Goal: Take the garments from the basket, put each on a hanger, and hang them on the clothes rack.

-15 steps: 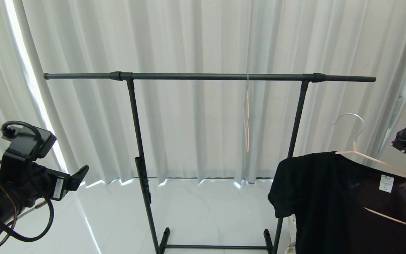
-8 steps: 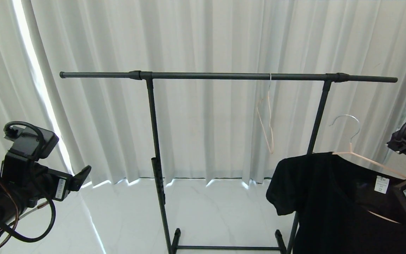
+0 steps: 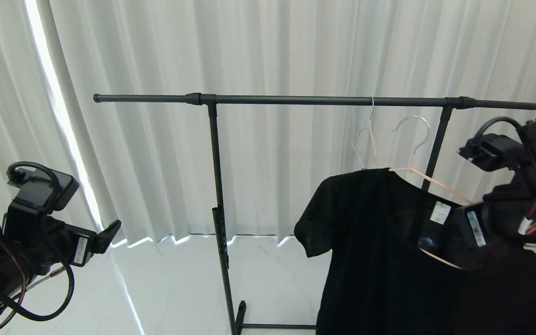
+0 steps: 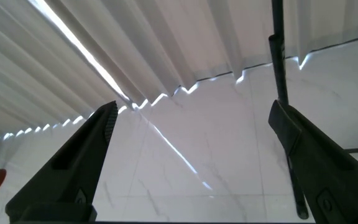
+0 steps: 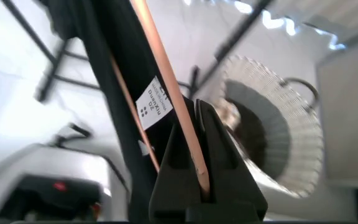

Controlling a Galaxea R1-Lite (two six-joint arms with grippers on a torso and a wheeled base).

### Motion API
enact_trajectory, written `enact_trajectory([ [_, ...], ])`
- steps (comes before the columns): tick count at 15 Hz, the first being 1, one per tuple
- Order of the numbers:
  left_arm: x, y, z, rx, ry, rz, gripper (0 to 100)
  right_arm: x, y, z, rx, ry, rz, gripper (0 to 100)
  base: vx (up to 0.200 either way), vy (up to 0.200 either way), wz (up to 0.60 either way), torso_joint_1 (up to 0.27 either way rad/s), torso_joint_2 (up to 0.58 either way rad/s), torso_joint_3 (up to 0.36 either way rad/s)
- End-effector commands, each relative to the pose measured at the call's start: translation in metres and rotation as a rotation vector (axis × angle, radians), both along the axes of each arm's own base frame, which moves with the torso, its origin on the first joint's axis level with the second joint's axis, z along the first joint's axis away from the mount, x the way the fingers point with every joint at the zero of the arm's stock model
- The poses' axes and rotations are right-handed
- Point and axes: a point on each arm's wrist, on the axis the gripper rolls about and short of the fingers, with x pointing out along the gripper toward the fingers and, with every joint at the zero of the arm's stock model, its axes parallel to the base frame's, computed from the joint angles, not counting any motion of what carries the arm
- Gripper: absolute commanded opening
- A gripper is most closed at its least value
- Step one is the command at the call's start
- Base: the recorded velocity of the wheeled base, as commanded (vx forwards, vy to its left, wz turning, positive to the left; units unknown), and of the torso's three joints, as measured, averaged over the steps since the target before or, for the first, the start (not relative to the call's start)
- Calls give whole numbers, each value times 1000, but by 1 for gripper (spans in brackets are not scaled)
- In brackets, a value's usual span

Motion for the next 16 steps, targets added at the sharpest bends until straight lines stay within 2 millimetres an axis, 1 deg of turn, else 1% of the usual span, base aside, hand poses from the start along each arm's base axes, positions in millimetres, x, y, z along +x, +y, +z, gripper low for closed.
enact_trajectory([
  [1, 0, 0, 0, 0, -1, -1, 100, 37, 27, 5, -4, -12, -18, 0, 0, 0, 0, 0, 0, 0],
  [3, 0, 0, 1, 2, -4, -1, 100, 58, 40, 11, -19, -52, -63, 0, 0, 0, 0, 0, 0, 0],
  [5, -1, -1, 1, -1, -7, -6, 100, 74, 50, 16, -26, -86, -93, 0, 0, 0, 0, 0, 0, 0],
  [7, -1, -4, 2, -1, -9, -22, 100, 85, 56, 21, -26, -119, -118, 0, 200, 0, 0, 0, 7, 2],
  [9, -1, -6, 2, -1, -9, -32, 100, 88, 61, 27, -20, -142, -119, 0, 200, 0, 0, -7, -2, 7],
  [15, -1, -8, 2, -3, -10, -41, 100, 84, 65, 28, -18, -146, -101, 0, 200, 0, 0, 3, 4, 1],
  [16, -1, -8, 3, -3, -13, -41, 100, 84, 66, 28, -17, -146, -98, 0, 0, 0, 0, 0, 0, 0],
])
